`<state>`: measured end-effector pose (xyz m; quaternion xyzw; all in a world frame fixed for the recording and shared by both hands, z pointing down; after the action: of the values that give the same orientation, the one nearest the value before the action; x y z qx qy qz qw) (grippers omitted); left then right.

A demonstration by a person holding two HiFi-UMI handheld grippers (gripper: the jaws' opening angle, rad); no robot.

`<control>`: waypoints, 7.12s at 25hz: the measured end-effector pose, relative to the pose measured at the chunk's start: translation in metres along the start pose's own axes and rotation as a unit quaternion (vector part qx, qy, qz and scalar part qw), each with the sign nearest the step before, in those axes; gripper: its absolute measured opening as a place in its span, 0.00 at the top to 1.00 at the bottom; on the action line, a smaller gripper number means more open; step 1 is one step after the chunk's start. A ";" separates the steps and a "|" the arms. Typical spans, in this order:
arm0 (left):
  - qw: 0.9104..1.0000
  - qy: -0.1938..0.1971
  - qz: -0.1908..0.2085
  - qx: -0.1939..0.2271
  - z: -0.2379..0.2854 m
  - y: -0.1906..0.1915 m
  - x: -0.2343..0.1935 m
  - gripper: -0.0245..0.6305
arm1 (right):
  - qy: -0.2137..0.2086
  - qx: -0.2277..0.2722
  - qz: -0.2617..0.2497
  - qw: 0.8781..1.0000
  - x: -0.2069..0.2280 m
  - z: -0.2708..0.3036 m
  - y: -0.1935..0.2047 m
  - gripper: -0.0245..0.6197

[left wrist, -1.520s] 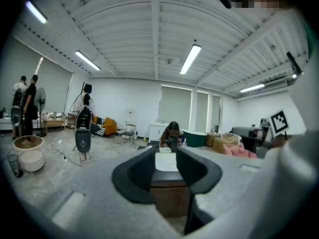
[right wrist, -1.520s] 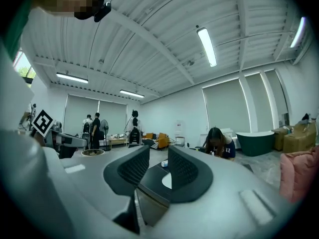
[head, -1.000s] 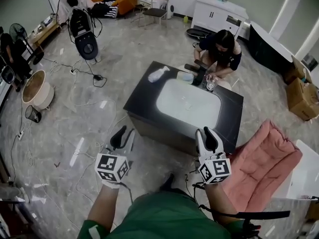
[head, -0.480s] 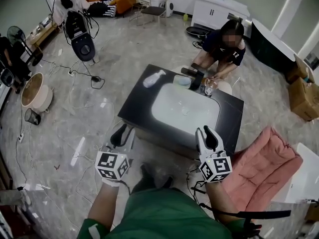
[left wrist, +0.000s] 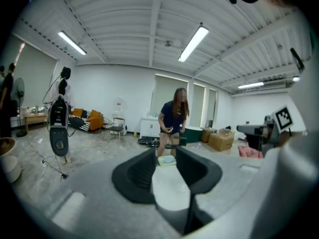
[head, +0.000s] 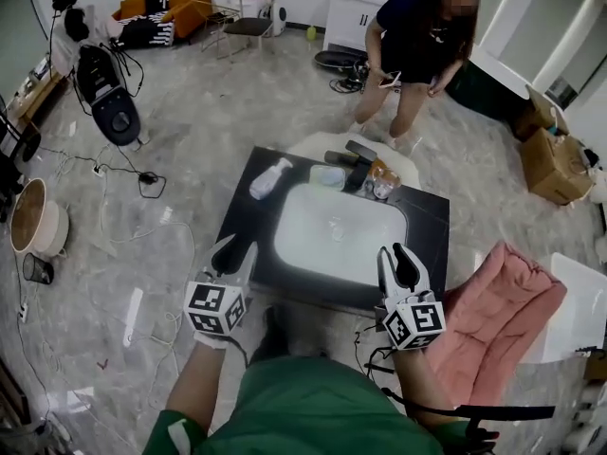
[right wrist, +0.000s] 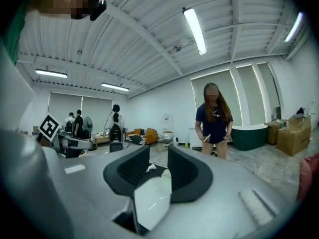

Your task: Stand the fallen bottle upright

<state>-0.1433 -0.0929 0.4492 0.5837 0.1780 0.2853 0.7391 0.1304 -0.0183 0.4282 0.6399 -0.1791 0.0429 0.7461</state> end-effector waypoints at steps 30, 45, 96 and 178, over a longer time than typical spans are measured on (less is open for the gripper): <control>0.987 0.101 0.081 -0.098 0.288 0.044 -0.129 0.77 | 0.112 -0.028 0.048 0.992 0.057 0.146 0.025 0.81; 0.956 0.140 0.122 -0.226 0.406 0.115 -0.131 0.76 | 0.137 -0.042 0.083 0.986 0.129 0.157 0.044 0.81; 0.943 0.163 0.087 -0.275 0.388 0.120 -0.141 0.79 | 0.096 -0.081 0.086 0.988 0.100 0.133 0.077 0.81; 0.991 0.043 0.048 0.114 0.170 -0.156 -0.054 0.75 | 0.040 0.121 -0.053 0.990 0.060 0.125 -0.125 0.81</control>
<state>-0.0506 -0.2811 0.3387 0.6590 0.2128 0.3233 0.6449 0.1967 -0.1716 0.3450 0.7319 -0.1082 0.0504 0.6709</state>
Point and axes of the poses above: the fingertips, and each gripper's own axes: z forward along the fingers, x to its right, y out of its underside, the point moved 1 cm from there along -z, backward along the fingers, and after that the axes turned 11 degrees about z, right-handed, at the moved point
